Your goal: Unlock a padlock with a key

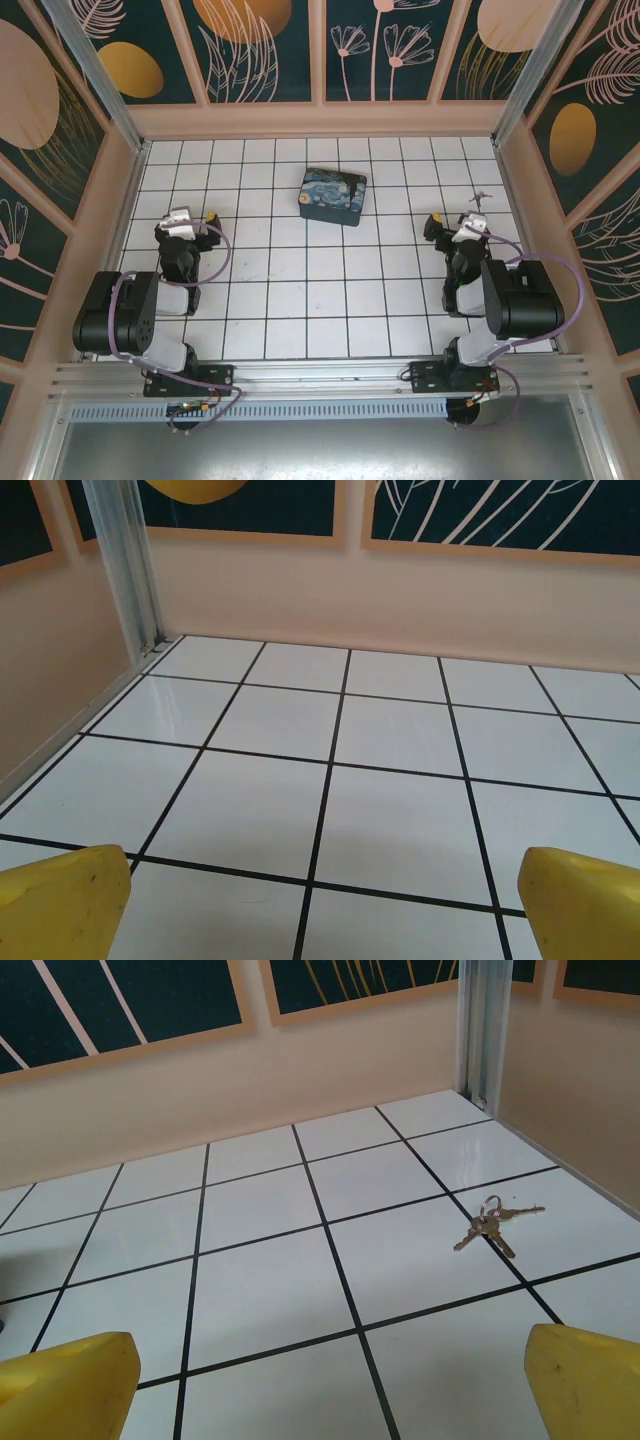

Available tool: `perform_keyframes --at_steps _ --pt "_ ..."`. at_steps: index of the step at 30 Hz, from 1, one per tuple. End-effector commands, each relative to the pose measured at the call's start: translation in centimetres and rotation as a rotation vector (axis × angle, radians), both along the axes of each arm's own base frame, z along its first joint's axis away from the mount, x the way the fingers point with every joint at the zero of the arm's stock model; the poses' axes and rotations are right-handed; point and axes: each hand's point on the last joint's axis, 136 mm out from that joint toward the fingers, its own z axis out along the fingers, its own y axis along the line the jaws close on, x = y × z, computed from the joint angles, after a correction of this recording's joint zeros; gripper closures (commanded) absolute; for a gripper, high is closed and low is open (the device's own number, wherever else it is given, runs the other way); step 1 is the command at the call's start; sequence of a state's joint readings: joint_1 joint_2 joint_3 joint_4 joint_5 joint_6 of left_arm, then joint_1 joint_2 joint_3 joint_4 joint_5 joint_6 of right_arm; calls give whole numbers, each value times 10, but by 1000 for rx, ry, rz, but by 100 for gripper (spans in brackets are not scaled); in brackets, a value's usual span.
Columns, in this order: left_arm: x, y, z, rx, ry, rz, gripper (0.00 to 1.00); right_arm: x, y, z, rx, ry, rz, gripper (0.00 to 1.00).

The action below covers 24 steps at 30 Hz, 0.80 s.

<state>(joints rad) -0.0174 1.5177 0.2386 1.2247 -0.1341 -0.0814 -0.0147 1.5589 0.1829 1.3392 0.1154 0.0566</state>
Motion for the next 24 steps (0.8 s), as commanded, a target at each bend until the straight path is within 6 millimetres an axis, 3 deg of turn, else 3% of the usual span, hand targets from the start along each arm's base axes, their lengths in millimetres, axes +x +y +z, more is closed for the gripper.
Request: perform_keyframes --at_steps 1,24 --pt "2 1 10 8 -33 -8 1 4 -3 10 -16 -36 -20 1" --pt "3 1 9 6 -29 -9 1 4 -3 10 -15 -35 -20 1"
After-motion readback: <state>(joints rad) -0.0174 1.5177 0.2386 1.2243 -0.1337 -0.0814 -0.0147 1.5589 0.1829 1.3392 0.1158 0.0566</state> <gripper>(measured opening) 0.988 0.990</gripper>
